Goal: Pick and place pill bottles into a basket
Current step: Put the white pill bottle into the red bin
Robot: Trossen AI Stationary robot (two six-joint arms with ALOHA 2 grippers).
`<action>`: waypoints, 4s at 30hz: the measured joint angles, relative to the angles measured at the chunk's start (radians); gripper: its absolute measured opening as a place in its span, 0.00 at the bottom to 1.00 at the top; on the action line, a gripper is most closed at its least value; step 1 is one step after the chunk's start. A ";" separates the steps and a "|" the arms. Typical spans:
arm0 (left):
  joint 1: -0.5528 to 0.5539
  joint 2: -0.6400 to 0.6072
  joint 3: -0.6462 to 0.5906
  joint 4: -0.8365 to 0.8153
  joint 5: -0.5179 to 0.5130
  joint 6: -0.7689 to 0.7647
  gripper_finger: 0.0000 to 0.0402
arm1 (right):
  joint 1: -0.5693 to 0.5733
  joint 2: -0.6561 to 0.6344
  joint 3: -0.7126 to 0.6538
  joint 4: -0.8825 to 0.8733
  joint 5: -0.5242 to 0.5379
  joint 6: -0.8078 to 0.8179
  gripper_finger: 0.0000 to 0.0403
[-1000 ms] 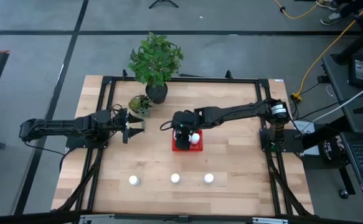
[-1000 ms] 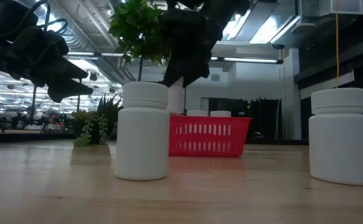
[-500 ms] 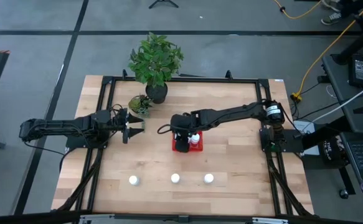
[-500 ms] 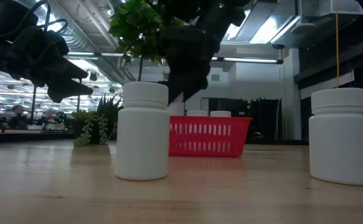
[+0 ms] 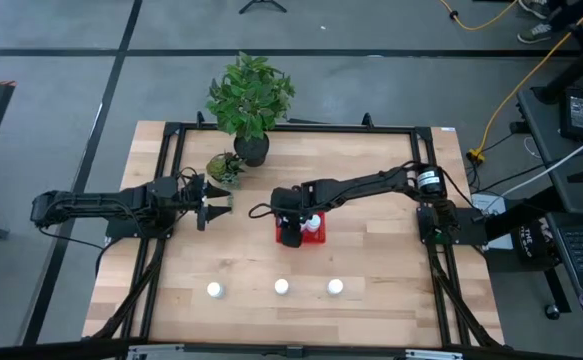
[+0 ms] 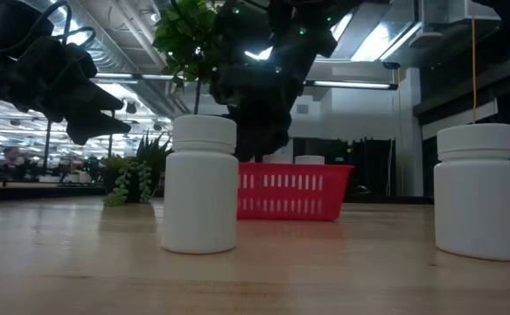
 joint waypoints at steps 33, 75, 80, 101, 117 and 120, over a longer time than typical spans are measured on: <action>0.000 0.000 0.000 0.086 0.010 -0.204 0.70 | 0.051 -0.024 0.525 -0.452 0.358 -0.109 0.69; 0.000 0.002 0.000 0.039 0.083 -0.237 0.70 | 0.575 -0.569 -0.286 -0.060 0.134 0.557 0.53; -0.002 0.009 0.000 0.015 0.114 -0.210 0.70 | 0.529 -0.500 -0.286 -0.023 0.135 0.776 0.56; -0.002 0.052 0.000 0.028 0.210 -0.099 0.70 | 0.494 -0.279 -0.084 -0.410 0.135 1.465 0.61; -0.002 0.053 0.000 0.028 0.209 -0.109 0.70 | 0.535 -0.118 0.091 -0.562 0.002 1.467 0.56; -0.002 0.053 0.000 0.028 0.208 -0.109 0.70 | 0.534 -0.116 0.091 -0.556 0.003 1.466 0.56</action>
